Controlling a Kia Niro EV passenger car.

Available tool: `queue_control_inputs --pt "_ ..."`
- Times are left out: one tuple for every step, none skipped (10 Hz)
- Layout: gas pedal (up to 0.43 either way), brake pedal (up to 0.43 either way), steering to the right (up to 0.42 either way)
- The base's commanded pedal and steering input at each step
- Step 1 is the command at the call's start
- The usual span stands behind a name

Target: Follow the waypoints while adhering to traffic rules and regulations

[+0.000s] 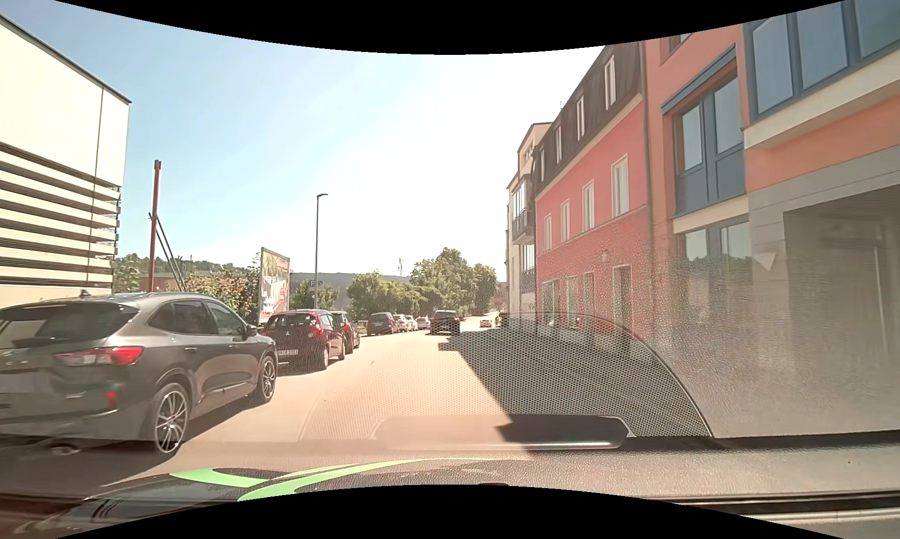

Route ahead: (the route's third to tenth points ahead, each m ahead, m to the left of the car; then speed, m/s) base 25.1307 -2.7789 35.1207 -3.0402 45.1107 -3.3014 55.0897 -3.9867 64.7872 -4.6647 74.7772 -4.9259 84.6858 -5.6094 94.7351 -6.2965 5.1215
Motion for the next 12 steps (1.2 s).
queue_control_inputs --pt "0.15 0.0 -0.002" --pt "0.13 0.0 -0.002" --pt "0.13 0.0 -0.002" --pt "0.087 0.0 -0.004" --pt "0.079 0.0 -0.011" --pt "0.079 0.0 -0.016" --pt "0.067 0.0 -0.017" --pt "0.059 0.0 -0.017" --pt "0.059 0.0 -0.017" --pt "0.047 0.0 -0.017" --pt "0.047 0.0 -0.017" --pt "0.047 0.0 -0.016"
